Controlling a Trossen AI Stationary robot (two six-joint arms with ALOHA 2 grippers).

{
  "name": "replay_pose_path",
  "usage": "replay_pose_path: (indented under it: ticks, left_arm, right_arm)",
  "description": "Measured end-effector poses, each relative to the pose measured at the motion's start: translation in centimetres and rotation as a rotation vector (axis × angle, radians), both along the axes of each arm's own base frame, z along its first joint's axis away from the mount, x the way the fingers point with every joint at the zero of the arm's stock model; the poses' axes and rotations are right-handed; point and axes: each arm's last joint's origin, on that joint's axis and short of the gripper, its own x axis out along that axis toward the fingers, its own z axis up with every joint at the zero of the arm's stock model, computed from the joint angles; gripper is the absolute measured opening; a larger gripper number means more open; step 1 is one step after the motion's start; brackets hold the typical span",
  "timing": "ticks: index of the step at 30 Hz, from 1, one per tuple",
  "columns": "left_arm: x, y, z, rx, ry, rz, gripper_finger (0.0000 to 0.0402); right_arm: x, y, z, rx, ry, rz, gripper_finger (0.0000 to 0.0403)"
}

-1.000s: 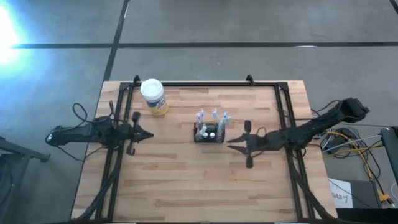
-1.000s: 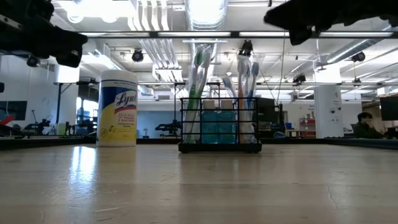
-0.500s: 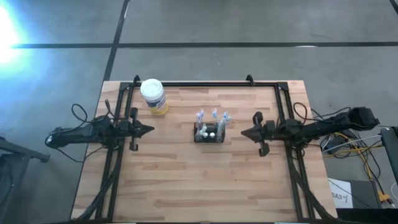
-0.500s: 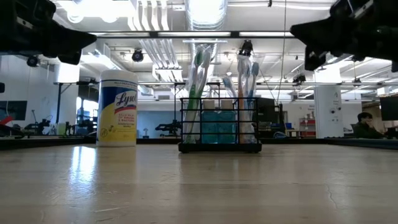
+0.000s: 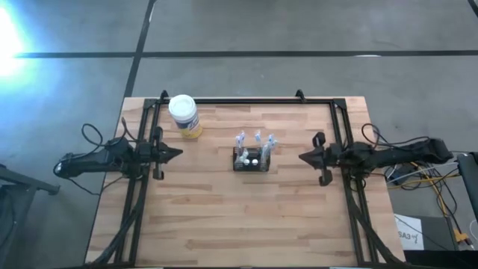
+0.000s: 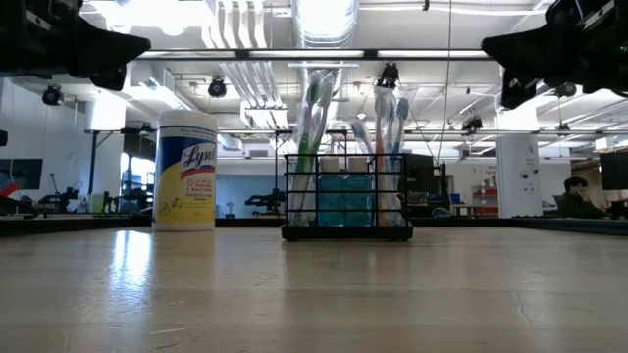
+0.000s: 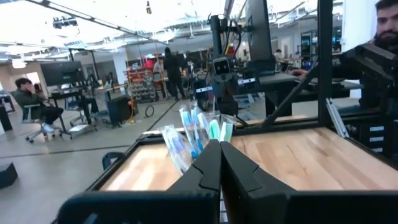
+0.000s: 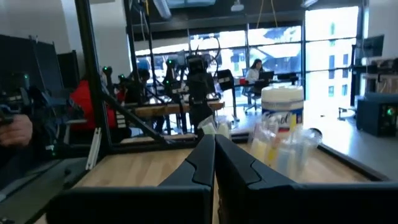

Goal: Pick & Place toothbrushing station
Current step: Return to Home Position

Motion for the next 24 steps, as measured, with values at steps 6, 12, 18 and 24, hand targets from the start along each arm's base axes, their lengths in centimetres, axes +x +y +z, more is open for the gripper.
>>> replay_pose_path:
  ticks: [6,12,18,24]
  left_arm:
    - [0.0,0.0,0.0,0.008,-0.005,-0.009,0.0002]
    - [0.3,-0.3,-1.1,-0.001,0.027,-0.096,0.0002]
    - [1.1,-0.3,-3.7,-0.026,0.06,-0.104,0.0002]
    - [1.1,-0.2,-4.0,-0.032,0.081,-0.096,0.0002]
  right_arm:
    - [-1.4,-0.1,0.1,0.007,-0.013,0.001,0.0008]
    - [-2.6,-0.4,-0.5,0.062,0.026,-0.053,0.0008]
    - [-2.5,-0.4,-0.8,0.07,0.053,-0.07,0.0008]
    - [-2.6,-0.4,-0.8,0.067,0.05,-0.07,0.0008]
